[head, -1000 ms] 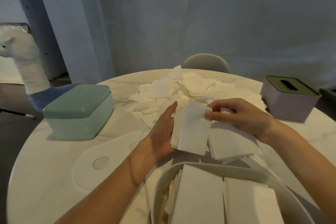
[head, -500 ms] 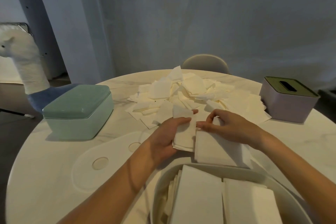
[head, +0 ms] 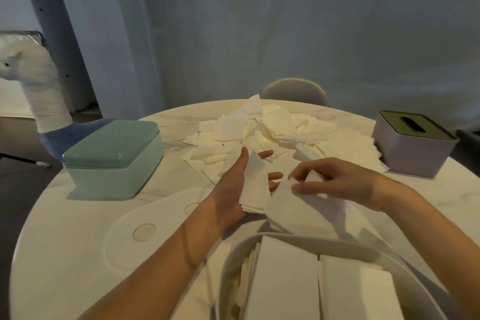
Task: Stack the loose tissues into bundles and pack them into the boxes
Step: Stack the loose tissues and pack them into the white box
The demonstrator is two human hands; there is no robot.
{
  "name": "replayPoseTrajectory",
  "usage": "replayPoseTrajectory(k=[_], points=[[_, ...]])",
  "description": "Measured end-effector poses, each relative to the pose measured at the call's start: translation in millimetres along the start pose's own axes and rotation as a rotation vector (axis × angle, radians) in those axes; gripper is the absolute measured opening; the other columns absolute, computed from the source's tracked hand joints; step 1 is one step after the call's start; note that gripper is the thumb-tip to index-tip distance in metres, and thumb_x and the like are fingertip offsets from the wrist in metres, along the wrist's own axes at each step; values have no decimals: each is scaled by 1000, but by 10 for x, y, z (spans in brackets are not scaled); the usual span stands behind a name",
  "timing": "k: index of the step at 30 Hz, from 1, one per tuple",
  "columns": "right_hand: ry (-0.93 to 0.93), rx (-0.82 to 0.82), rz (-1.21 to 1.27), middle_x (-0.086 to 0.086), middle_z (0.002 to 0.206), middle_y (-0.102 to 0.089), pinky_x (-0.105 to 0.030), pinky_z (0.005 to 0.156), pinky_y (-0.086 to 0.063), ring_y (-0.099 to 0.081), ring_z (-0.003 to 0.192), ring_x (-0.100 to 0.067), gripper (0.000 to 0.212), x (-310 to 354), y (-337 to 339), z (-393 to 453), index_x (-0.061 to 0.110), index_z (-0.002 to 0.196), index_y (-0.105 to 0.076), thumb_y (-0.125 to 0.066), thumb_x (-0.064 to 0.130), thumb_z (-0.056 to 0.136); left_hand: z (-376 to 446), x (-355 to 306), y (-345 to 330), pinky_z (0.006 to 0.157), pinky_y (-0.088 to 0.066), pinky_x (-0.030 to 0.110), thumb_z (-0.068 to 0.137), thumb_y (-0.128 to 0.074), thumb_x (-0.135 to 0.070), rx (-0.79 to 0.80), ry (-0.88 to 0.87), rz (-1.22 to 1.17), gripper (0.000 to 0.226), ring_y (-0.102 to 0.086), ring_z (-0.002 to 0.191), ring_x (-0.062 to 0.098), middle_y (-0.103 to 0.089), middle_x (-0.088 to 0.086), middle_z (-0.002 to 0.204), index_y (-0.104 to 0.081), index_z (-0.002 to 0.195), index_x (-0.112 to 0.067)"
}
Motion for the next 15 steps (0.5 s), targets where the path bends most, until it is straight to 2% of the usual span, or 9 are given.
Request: replayPoseTrajectory(k=[2,3,5,7,9,10,12,15], points=[[2,-108,213,8,109,-68,-40,102,-48,-58,111,-22,32,37,-7,25,39,95,-78,-75,59,70,7,33,-10,110,-47,57,101,-26,-71,-22,-7,19,64,-66,122,34,-67,10,135,-55,142,-32],[-8,-138,316,6,108,-70,-38,97,-52,-61,109,-23,31,49,-29,33,35,95,-79,-77,54,71,-1,43,-29,109,-48,55,100,-26,-72,-21,-10,24,65,-67,120,34,-70,9,131,-56,140,-32],[-27,-173,530,3,108,-73,-30,83,-58,-68,103,-20,29,82,-98,48,28,99,-79,-79,43,74,-31,55,-88,98,-56,48,97,-24,-77,9,-6,6,68,-71,110,31,-74,10,121,-60,132,-31],[-19,-235,653,0,106,-75,-32,80,-61,-71,99,-20,30,87,-188,68,21,106,-76,-78,35,80,-54,67,-133,92,-59,45,95,-23,-80,60,-7,-27,71,-70,109,30,-73,11,119,-59,132,-31],[-11,-346,601,2,100,-76,-36,84,-61,-72,95,-18,26,82,-272,84,22,107,-75,-77,35,85,-50,72,-159,99,-55,50,92,-25,-83,73,-18,-57,76,-67,117,33,-69,14,128,-56,137,-30],[-1,-406,518,4,98,-75,-34,80,-61,-71,94,-17,24,70,-298,97,24,106,-75,-76,38,86,-49,73,-172,102,-53,53,90,-27,-84,81,-22,-66,78,-65,122,35,-67,15,133,-54,140,-31],[15,-484,366,10,98,-73,-21,71,-53,-67,93,-12,24,56,-317,109,27,105,-75,-75,42,86,-30,74,-181,106,-50,57,88,-30,-85,103,-17,-77,79,-62,128,37,-64,16,138,-52,142,-32],[19,-464,298,14,100,-72,-15,72,-50,-66,94,-9,29,36,-248,111,29,106,-74,-76,45,83,-73,63,-208,112,-44,58,91,-46,-74,97,0,-73,69,-62,127,39,-63,18,138,-54,141,-28]])
Point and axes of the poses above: each hand's wrist, its own z-axis towards the middle knuckle, its own y-axis out of the back of the hand, x = y × z, the point moved 1 cm from there along z, towards the middle knuckle
